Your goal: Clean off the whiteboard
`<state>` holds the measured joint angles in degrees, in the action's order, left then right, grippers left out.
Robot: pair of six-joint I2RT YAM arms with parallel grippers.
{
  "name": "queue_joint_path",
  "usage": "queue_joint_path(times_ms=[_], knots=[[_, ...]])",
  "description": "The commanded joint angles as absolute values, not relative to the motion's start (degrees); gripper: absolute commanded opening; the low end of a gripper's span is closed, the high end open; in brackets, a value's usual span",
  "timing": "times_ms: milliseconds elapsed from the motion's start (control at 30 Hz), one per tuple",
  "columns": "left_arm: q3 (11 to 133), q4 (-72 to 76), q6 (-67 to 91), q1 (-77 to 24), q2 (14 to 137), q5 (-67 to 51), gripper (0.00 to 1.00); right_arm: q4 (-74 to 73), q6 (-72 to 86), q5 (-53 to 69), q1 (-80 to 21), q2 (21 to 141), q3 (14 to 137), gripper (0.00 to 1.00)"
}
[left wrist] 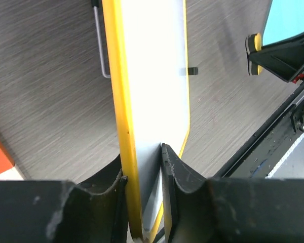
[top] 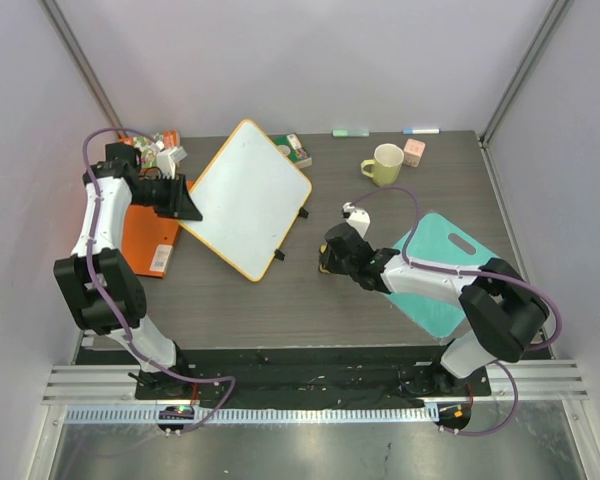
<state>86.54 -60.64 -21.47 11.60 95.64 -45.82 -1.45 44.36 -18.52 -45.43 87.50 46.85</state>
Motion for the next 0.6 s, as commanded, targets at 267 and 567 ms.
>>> queue_joint_path(times_ms=[267, 567], knots=[[91.23, -60.29, -25.84, 10.90, 99.76, -39.55, 0.35, -4.31, 40.70, -21.36, -45.70, 92.45, 47.98, 0.14], [89.83, -57.66, -25.75, 10.90, 97.65, -36.83, 0.76, -5.45, 40.08, -18.90, -45.70, 96.42, 50.62, 0.42]])
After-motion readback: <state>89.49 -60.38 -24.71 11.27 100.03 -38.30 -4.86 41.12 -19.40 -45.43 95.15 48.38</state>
